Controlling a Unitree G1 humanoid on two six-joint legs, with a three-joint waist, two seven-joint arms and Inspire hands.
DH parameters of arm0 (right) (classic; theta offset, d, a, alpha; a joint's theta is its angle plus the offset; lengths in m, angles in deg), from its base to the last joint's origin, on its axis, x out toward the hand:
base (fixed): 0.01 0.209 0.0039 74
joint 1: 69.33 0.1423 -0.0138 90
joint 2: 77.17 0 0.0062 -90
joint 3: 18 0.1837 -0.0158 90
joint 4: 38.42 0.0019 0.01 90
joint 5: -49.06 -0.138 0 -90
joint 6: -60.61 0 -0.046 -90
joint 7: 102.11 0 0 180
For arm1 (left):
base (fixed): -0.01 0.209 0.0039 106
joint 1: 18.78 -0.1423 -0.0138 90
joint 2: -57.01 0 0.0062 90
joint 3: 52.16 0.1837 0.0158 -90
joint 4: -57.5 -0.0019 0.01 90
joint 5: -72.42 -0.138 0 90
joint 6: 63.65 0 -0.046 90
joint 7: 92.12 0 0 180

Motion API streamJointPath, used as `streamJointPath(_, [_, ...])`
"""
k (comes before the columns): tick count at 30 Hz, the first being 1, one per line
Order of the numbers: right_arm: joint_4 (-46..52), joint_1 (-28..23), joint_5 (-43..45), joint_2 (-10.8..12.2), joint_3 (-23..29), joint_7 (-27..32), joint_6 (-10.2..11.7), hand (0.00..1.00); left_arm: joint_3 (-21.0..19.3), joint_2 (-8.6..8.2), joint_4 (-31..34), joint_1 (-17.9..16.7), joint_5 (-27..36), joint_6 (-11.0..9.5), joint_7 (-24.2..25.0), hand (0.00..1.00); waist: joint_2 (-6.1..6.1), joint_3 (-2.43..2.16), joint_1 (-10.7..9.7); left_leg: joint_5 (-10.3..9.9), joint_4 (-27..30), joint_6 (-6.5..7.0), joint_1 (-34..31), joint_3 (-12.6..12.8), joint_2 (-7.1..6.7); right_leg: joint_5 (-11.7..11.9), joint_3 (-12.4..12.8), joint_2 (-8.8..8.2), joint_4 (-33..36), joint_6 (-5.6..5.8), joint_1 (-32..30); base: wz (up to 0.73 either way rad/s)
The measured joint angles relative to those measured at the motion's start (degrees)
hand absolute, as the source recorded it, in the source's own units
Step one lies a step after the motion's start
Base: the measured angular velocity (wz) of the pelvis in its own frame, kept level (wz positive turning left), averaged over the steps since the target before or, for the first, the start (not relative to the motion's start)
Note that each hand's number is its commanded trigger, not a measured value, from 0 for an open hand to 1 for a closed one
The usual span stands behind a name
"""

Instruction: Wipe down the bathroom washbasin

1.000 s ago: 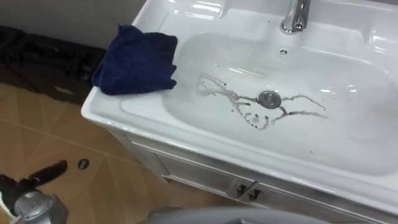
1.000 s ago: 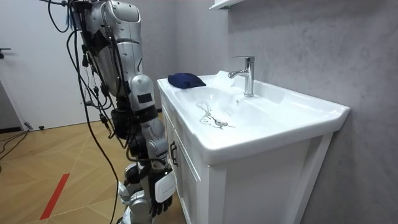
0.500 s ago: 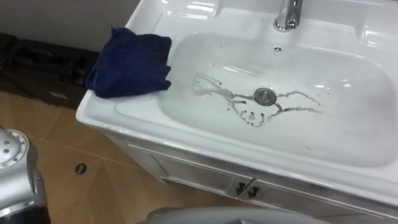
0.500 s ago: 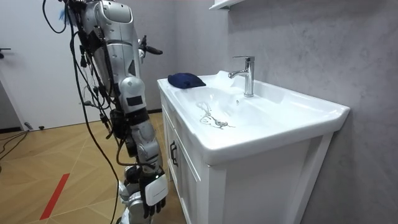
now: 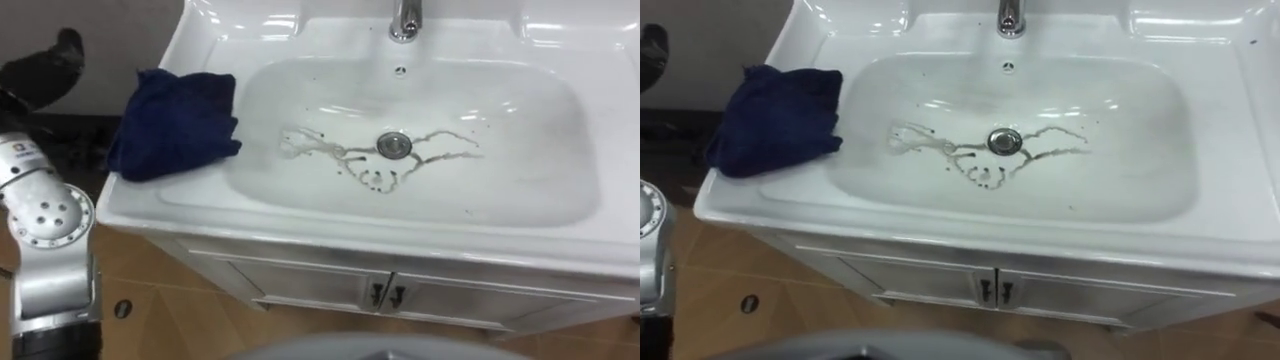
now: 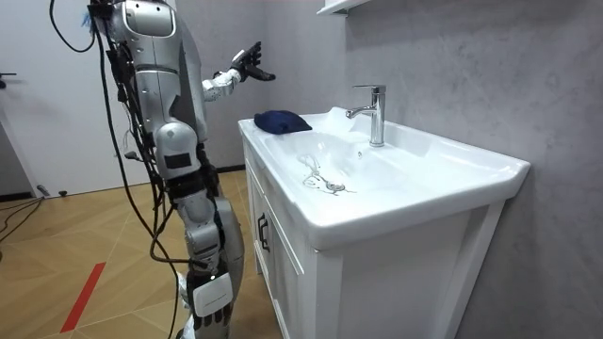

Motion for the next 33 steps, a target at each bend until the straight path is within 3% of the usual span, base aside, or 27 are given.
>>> streamJointPath(4, [-0.06,0.17,-0.13,0.01,0.00,0.25,-0.03,0.00,1.74,0.00,-2.25,0.02,-3.83,-0.01,0.93,0.00,-0.47,-0.02,-0.91,0.00,-0.42,0.00,0.45,0.90,0.19,0.00,1.35,0.20,-0.04,0.00,0.04,-0.14])
streamJointPath(10, [-0.07,0.39,-2.31,0.03,-0.11,0.56,-0.58,0.00,5.98,0.00,-6.39,0.31,-4.20,0.21,2.23,0.00,-0.79,-0.04,-1.62,0.03,-1.36,-0.07,0.92,2.18,0.57,0.05,3.24,0.70,-0.08,-0.09,-0.72,-0.12])
streamJointPath(13, [-0.06,0.98,-2.39,0.03,-0.37,0.55,-0.92,0.00,7.79,0.02,-7.11,0.62,-4.07,1.29,3.68,0.00,-1.03,0.00,-1.59,0.07,-1.25,-0.14,0.74,2.82,0.70,0.23,4.28,0.91,-0.18,-0.38,-1.10,-0.16])
streamJointPath(16, [-0.74,1.36,-2.33,0.17,-0.62,1.02,-1.52,0.00,9.99,0.07,-12.71,1.20,-4.07,1.65,6.65,0.00,-1.11,0.01,-1.71,0.07,-0.73,-0.14,1.08,2.76,0.69,0.24,4.83,0.95,-0.25,-0.39,-0.78,-0.12])
streamJointPath(18, [-0.71,1.83,-2.21,0.40,-0.55,1.59,-1.55,0.00,10.81,0.05,-15.87,1.17,-4.01,3.08,9.04,0.00,-0.93,-0.12,-2.32,0.07,-0.72,-0.14,0.67,2.76,0.69,0.24,4.94,0.98,-0.21,-0.39,-0.99,-0.03])
streamJointPath(23, [-0.48,1.81,-1.66,0.28,-0.46,2.50,-2.66,0.00,10.83,-0.02,-16.29,1.14,-4.02,3.72,11.13,0.00,-1.51,-0.21,-2.66,0.07,-0.55,-0.14,0.63,2.88,0.74,0.36,4.83,0.99,-0.14,-0.57,-1.53,0.01])
streamJointPath(28, [-0.33,1.72,-1.60,0.31,-0.39,2.48,-3.26,0.00,10.86,-0.03,-16.63,1.14,-4.03,4.14,12.76,0.00,-1.03,-0.49,-2.72,0.07,-0.55,-0.13,0.75,2.92,0.76,0.41,4.91,0.98,0.15,-0.60,-1.52,-0.01])
streamJointPath(33, [0.44,1.71,-1.76,0.25,-0.40,2.68,-3.95,0.00,10.87,-0.02,-18.34,0.97,-6.85,4.70,13.29,0.00,-0.75,-0.42,-2.57,0.10,-1.09,-0.21,0.94,2.87,0.90,0.47,5.24,1.18,0.86,-0.70,-1.20,-0.01])
